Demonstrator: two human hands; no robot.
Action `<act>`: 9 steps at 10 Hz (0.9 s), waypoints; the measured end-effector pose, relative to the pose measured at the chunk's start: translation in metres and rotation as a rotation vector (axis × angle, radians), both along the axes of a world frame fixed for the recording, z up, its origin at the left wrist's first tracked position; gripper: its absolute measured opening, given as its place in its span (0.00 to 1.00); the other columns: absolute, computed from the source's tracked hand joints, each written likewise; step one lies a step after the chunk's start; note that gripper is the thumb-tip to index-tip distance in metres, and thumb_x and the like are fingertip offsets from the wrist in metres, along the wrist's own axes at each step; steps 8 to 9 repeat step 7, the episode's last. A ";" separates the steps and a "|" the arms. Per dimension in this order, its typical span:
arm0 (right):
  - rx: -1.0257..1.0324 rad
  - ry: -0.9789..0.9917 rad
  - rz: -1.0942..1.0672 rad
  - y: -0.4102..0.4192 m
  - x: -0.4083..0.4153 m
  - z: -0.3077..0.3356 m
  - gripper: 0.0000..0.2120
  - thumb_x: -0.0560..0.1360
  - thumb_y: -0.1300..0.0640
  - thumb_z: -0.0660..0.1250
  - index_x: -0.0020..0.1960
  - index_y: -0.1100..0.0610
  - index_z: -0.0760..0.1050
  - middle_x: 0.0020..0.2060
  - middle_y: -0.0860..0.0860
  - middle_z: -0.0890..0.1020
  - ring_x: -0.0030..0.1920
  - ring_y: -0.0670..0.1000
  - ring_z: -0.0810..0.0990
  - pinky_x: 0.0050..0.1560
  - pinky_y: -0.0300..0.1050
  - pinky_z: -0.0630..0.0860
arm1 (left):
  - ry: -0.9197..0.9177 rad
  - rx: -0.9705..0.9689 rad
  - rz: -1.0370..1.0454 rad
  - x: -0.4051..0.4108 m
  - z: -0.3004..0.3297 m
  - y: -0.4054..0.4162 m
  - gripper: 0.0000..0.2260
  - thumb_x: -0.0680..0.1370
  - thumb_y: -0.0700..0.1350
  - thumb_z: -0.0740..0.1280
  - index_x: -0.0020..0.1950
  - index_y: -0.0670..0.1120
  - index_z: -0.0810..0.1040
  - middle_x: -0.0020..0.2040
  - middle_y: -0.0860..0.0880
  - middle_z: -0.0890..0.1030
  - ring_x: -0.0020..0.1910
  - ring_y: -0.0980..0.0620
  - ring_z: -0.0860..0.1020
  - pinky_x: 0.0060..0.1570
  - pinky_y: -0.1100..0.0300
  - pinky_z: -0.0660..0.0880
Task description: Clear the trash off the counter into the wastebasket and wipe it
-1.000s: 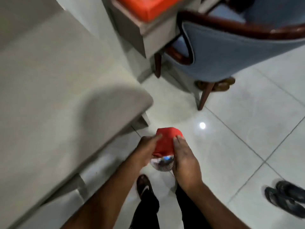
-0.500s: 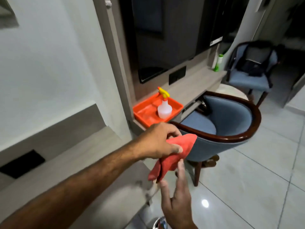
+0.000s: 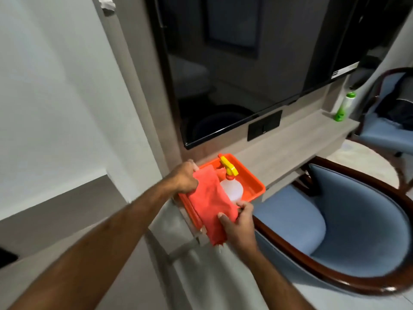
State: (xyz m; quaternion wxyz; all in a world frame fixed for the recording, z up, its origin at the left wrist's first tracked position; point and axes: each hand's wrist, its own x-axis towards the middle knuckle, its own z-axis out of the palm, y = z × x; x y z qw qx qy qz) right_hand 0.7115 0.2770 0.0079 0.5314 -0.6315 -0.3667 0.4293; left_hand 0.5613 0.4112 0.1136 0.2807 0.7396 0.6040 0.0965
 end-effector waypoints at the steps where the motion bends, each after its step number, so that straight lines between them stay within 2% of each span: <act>1: -0.053 -0.252 0.095 0.048 -0.004 -0.017 0.16 0.72 0.61 0.69 0.52 0.50 0.64 0.46 0.53 0.79 0.45 0.55 0.79 0.45 0.49 0.75 | 0.057 0.078 0.036 0.004 -0.040 0.034 0.12 0.70 0.36 0.66 0.47 0.51 0.70 0.43 0.52 0.76 0.43 0.48 0.78 0.38 0.62 0.71; 2: -0.103 -0.439 0.198 0.079 -0.014 -0.034 0.12 0.71 0.62 0.68 0.49 0.53 0.66 0.47 0.55 0.78 0.47 0.56 0.77 0.44 0.43 0.69 | 0.093 0.094 0.037 -0.002 -0.073 0.054 0.12 0.68 0.32 0.62 0.40 0.49 0.76 0.37 0.53 0.78 0.44 0.43 0.81 0.34 0.67 0.71; 3: -0.181 -0.443 0.216 0.097 -0.022 -0.039 0.11 0.72 0.63 0.65 0.54 0.58 0.71 0.51 0.58 0.79 0.52 0.60 0.78 0.51 0.48 0.73 | 0.203 0.086 -0.048 -0.011 -0.094 0.057 0.15 0.70 0.31 0.62 0.51 0.44 0.83 0.50 0.43 0.84 0.51 0.42 0.81 0.50 0.56 0.79; 4: -0.285 -0.486 0.278 0.113 -0.027 -0.041 0.16 0.71 0.60 0.67 0.57 0.62 0.73 0.54 0.60 0.80 0.56 0.63 0.79 0.57 0.52 0.75 | 0.296 0.119 -0.142 -0.016 -0.098 0.048 0.16 0.73 0.36 0.62 0.57 0.46 0.82 0.53 0.40 0.81 0.53 0.41 0.80 0.54 0.56 0.78; 5: -0.322 -0.769 0.511 0.120 -0.027 -0.035 0.16 0.72 0.55 0.69 0.57 0.61 0.77 0.54 0.58 0.83 0.56 0.59 0.81 0.57 0.48 0.76 | 0.349 0.143 -0.203 -0.024 -0.098 0.027 0.20 0.77 0.49 0.56 0.62 0.42 0.79 0.60 0.40 0.80 0.61 0.42 0.76 0.64 0.50 0.72; 6: -0.289 -0.955 0.772 0.118 -0.031 -0.015 0.14 0.75 0.54 0.64 0.53 0.62 0.81 0.51 0.59 0.85 0.54 0.59 0.83 0.53 0.47 0.77 | 0.445 0.338 -0.146 -0.044 -0.097 -0.009 0.20 0.80 0.46 0.60 0.70 0.39 0.73 0.69 0.38 0.75 0.70 0.39 0.72 0.72 0.45 0.67; 7: -0.399 -0.829 0.851 0.107 -0.036 0.021 0.15 0.73 0.60 0.65 0.57 0.67 0.78 0.47 0.62 0.83 0.50 0.58 0.85 0.47 0.47 0.83 | 0.562 0.426 0.006 -0.074 -0.074 -0.053 0.23 0.76 0.44 0.65 0.68 0.35 0.74 0.68 0.32 0.75 0.68 0.34 0.73 0.68 0.40 0.70; 9: -0.399 -0.829 0.851 0.107 -0.036 0.021 0.15 0.73 0.60 0.65 0.57 0.67 0.78 0.47 0.62 0.83 0.50 0.58 0.85 0.47 0.47 0.83 | 0.562 0.426 0.006 -0.074 -0.074 -0.053 0.23 0.76 0.44 0.65 0.68 0.35 0.74 0.68 0.32 0.75 0.68 0.34 0.73 0.68 0.40 0.70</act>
